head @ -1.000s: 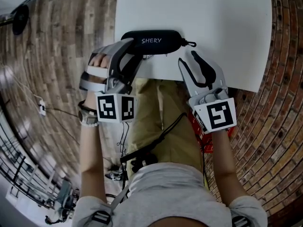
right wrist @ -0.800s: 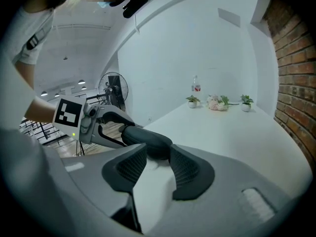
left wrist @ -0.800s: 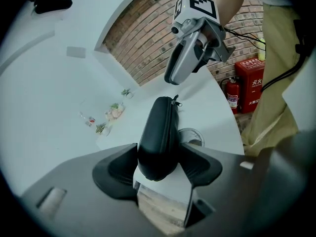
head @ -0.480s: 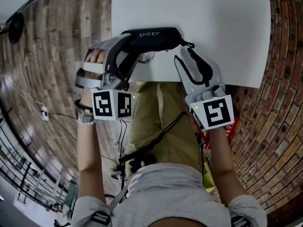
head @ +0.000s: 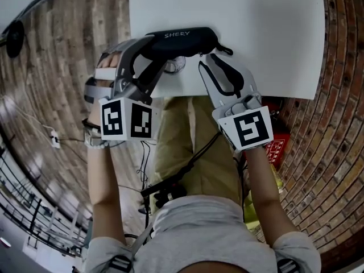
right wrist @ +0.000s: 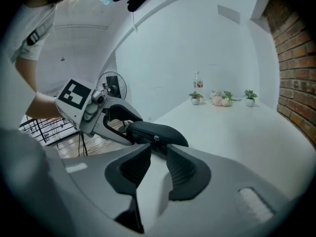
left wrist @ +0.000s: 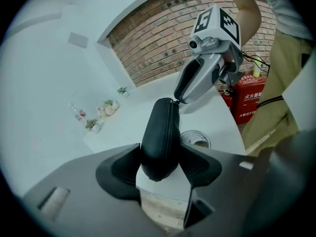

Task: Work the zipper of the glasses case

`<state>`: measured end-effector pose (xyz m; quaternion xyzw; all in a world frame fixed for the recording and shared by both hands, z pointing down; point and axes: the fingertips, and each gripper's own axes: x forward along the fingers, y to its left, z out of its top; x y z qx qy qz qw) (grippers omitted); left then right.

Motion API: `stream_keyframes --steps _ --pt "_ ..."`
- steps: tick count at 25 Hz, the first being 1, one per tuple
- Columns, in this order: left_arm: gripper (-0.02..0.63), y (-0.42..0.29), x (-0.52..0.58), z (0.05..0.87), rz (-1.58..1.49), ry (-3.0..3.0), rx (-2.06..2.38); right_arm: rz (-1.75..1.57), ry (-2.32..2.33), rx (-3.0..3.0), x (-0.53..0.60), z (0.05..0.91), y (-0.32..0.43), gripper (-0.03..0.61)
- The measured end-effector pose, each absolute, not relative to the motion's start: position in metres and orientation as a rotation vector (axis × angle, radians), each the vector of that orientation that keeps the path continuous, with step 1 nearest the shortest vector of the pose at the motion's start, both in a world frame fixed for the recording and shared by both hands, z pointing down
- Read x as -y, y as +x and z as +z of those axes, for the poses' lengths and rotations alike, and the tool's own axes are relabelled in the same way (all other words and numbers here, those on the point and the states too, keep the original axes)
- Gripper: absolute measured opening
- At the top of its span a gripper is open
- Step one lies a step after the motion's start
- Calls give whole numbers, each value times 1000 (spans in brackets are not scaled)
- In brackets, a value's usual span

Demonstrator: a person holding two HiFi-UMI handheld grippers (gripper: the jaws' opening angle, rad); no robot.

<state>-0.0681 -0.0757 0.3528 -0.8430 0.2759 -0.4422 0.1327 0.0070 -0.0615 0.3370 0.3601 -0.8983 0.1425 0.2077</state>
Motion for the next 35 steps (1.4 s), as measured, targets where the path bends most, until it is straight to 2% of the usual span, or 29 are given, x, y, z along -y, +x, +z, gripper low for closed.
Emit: stream_keyframes --steps 5,10,25,35 --pt "261 -68 80 353 -1288 -2506 -774 621 1028 2558 61 342 3 74" --pt "261 -66 79 351 -1279 -2541 -757 980 1047 2599 58 345 4 77" --pt "261 -67 77 351 -1267 -2535 -746 1659 1092 2546 66 348 3 106" --pt "261 -68 78 353 -1271 -2526 -745 1823 1099 2588 70 339 7 78"
